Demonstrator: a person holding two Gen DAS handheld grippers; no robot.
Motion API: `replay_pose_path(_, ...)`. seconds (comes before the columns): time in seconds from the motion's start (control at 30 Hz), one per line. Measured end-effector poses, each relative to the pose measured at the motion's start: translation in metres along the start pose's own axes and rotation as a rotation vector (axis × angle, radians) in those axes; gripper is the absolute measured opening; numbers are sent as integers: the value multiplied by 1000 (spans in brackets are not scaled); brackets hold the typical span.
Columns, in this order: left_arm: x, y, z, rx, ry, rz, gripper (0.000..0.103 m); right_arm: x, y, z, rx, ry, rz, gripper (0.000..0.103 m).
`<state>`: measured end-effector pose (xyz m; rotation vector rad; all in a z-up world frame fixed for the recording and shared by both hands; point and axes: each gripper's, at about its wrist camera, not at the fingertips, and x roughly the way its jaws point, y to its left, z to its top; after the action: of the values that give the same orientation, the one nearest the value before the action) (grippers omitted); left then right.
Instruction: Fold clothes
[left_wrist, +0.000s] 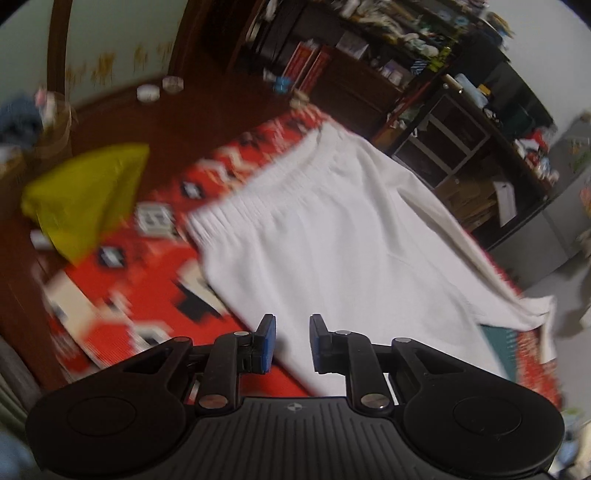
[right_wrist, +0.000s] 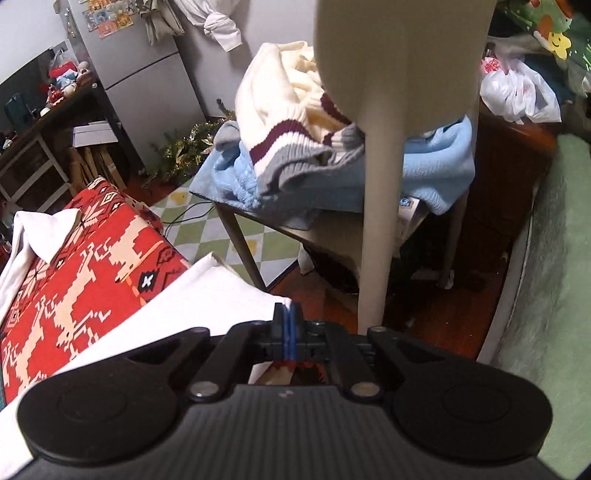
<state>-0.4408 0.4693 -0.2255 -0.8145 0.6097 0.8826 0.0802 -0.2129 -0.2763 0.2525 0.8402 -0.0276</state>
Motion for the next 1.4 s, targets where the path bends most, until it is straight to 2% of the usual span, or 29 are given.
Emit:
replay_pose_path(0.07,0,9,4,40,-22,22,32,1,0,-4,-1,-2,-5,10)
replay_pose_path(0.23,13,36,20,6,-48,-8,34,-10,8,-6,-18,-21,10,11)
replay_pose_path(0.37,35,41,35,42,-71,68,35,-15,13,-12,-16,-2,40,11)
replay_pose_path(0.43,49,41,40,65,-48,103,34,-17,16,-17,-16,9,46,11)
replay_pose_path(0.57,67,38,40,81,-14,92,34,-21,17,-23,6,22,53,12)
replay_pose_path(0.6,67,35,39,105,-22,104,32,-22,17,-23,8,23,54,12)
replay_pose_path(0.67,68,28,36,175,-39,143,13,-25,18,-24,9,22,54,12)
replay_pose_path(0.73,63,22,32,238,-74,185,9,-27,19,-24,10,21,54,12)
replay_pose_path(0.8,48,20,31,257,-131,215,8,-29,21,-24,6,19,56,12)
replay_pose_path(0.9,22,28,33,238,-183,207,8,-31,27,-21,-5,11,66,12)
replay_pose_path(1.1,25,49,21,203,-116,222,8,-25,42,-23,-30,26,103,12)
replay_pose_path(1.2,23,47,19,206,-114,226,12,-23,48,-26,-43,33,121,12)
replay_pose_path(1.33,20,45,17,207,-114,230,27,-27,55,-30,-94,18,140,14)
replay_pose_path(1.4,14,44,19,199,-130,226,31,-30,58,-32,-131,9,151,17)
